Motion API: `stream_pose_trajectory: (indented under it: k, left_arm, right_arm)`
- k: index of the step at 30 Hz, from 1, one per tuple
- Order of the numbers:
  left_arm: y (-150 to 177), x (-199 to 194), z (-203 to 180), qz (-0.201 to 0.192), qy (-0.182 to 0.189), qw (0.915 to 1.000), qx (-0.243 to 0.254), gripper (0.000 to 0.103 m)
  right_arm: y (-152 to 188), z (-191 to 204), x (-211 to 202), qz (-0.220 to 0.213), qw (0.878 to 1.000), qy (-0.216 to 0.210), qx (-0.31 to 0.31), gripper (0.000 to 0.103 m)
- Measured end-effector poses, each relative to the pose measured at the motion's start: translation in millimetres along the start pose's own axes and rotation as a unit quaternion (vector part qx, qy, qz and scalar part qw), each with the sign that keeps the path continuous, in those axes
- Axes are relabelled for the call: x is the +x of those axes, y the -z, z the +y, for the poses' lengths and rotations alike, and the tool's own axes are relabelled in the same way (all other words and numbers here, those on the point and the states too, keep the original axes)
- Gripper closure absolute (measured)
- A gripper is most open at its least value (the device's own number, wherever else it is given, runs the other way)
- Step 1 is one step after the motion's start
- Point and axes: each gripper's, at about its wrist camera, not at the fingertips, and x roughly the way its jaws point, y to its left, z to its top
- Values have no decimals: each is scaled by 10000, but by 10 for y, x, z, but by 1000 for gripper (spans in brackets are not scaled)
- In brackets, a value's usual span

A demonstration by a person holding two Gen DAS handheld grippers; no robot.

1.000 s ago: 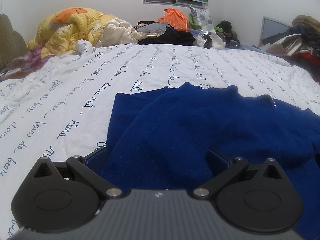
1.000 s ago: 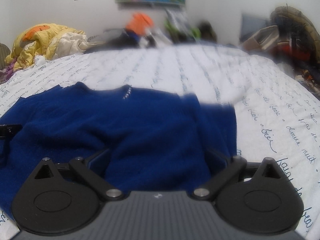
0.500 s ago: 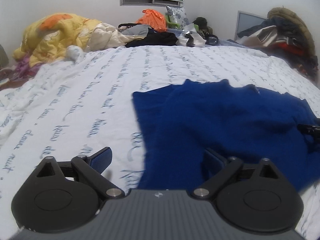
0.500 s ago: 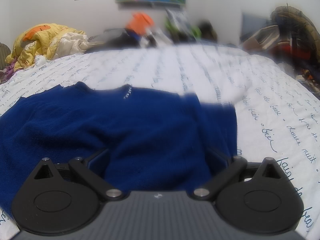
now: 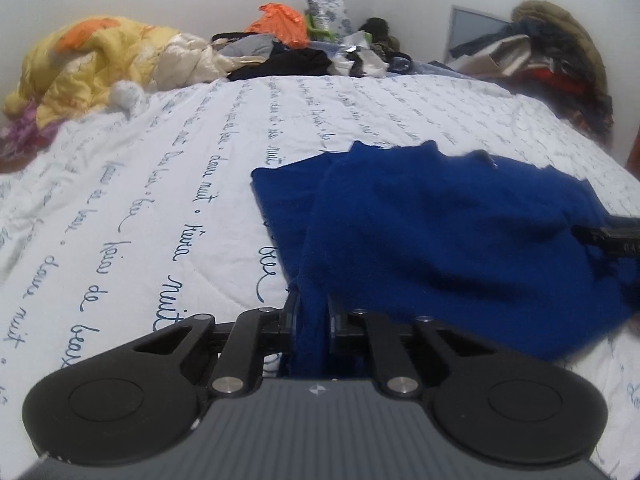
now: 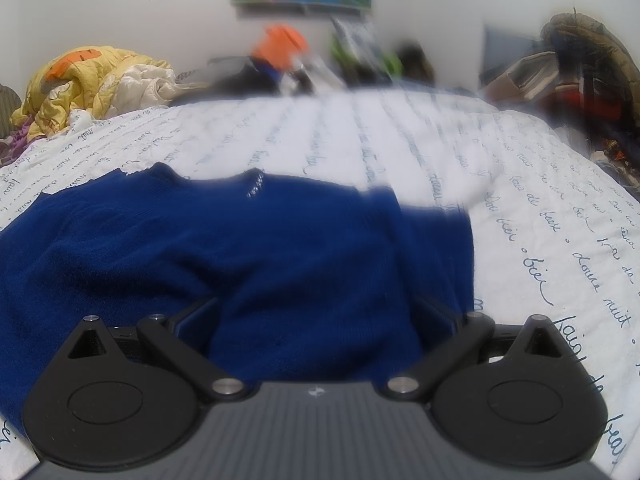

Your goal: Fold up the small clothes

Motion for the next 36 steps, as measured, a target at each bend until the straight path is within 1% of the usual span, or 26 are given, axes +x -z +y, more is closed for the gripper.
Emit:
stream_pose_trajectory:
  k: [1, 2, 7, 10, 13, 16, 18, 19, 20, 21, 22, 23, 25, 30, 33, 36]
  left_arm:
    - [5, -8, -16, 33, 28, 10000, 64, 99]
    - [13, -14, -21, 71, 39, 9999, 92, 100]
    - [45, -98, -20, 86, 54, 9998, 157, 100]
    - [57, -178, 68, 98, -32, 9999, -26, 100]
    - [93, -242, 152, 158, 69, 9997, -172, 100]
    - [121, -210, 105, 230, -19, 9997, -43, 100]
    - [91, -172, 104, 273, -9, 9996, -98, 99]
    - [69, -177, 108, 245, -18, 9996, -160, 96]
    - [38, -183, 109, 216, -64, 9996, -194, 91]
    - [9, -189, 94, 182, -139, 9996, -164, 88]
    - [-23, -191, 64, 141, -280, 9995, -89, 75]
    - [-57, -190, 30, 85, -436, 9990, -21, 58]
    - [-125, -175, -34, -22, -600, 9982, 47, 40]
    - [-285, -44, -246, -57, -997, 9947, 244, 37]
    - [-349, 69, -357, -42, -1038, 9941, 305, 37]
    - [-375, 163, -460, -54, -1078, 9935, 365, 37]
  right_arm:
    - [0, 0, 0, 0, 10000, 1, -2, 0]
    - [-1, 0, 1, 0, 10000, 2, -2, 0]
    - [-3, -1, 0, 0, 10000, -2, 0, 0]
    - [8, 8, -17, 4, 10000, 14, -62, 0]
    - [13, 12, -80, 52, 9998, 19, -200, 0]
    - [-1, 7, -150, 89, 9996, -58, -258, 0]
    - [-23, 8, -189, 31, 9996, -84, -250, 0]
    - [-32, 15, -201, 3, 9996, -104, -254, 0]
    - [-39, 20, -202, -3, 9996, -112, -265, 0]
    - [-44, 27, -196, 7, 9996, -99, -272, 0]
    - [-48, 33, -191, 12, 9996, -85, -267, 0]
    - [-48, 41, -185, 15, 9996, -91, -258, 0]
    - [-43, 66, -172, 18, 9996, -115, -263, 0]
    - [-10, 109, -165, -93, 9990, 116, -416, 0]
    - [-9, 72, -153, -150, 9984, 337, -426, 0]
    - [9, 24, -112, -117, 9975, 510, -478, 0]
